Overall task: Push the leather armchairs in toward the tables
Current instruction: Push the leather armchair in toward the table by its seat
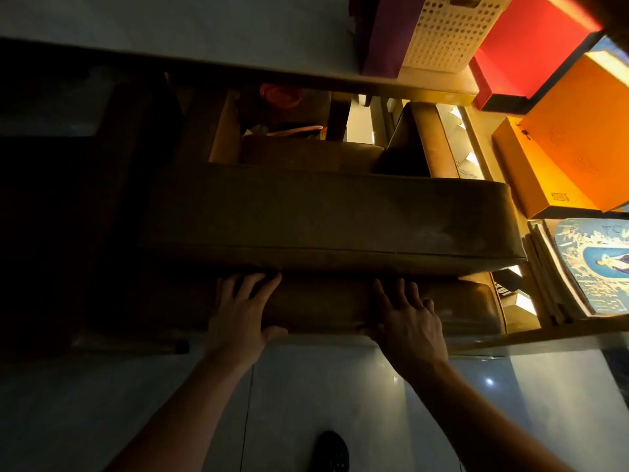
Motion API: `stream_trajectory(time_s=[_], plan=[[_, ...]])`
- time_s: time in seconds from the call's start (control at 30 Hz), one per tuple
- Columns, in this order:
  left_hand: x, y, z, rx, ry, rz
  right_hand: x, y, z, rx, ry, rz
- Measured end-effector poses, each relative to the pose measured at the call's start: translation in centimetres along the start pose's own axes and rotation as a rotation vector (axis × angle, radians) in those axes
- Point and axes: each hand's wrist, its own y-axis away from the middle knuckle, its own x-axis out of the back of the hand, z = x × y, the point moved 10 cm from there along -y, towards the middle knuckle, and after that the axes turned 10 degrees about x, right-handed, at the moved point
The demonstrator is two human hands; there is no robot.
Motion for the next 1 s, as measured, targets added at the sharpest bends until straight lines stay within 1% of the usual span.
stream_trajectory(time_s=[0.33,0.67,0.9,1.0], plan=[[0.9,-2.9,0.2,0.002,-0.034,-0.007,1.6,-2.2,-0.3,0.004,-0.038,0.051],[1.2,-2.1,0.2,0.063,-0.062,0.037,0.8,-2.2,-0.2,0.038,-0.064,0.027],[0.2,-0.1,0.2,0.059,-0.026,0.032,-0.2,-0.4,0.2,0.035,-0.07,-0.011],[-0.3,-0.3,-0.1,0.079,-0.04,0.001,-0.3,-0.4,0.2,0.037,-0.052,-0.002]])
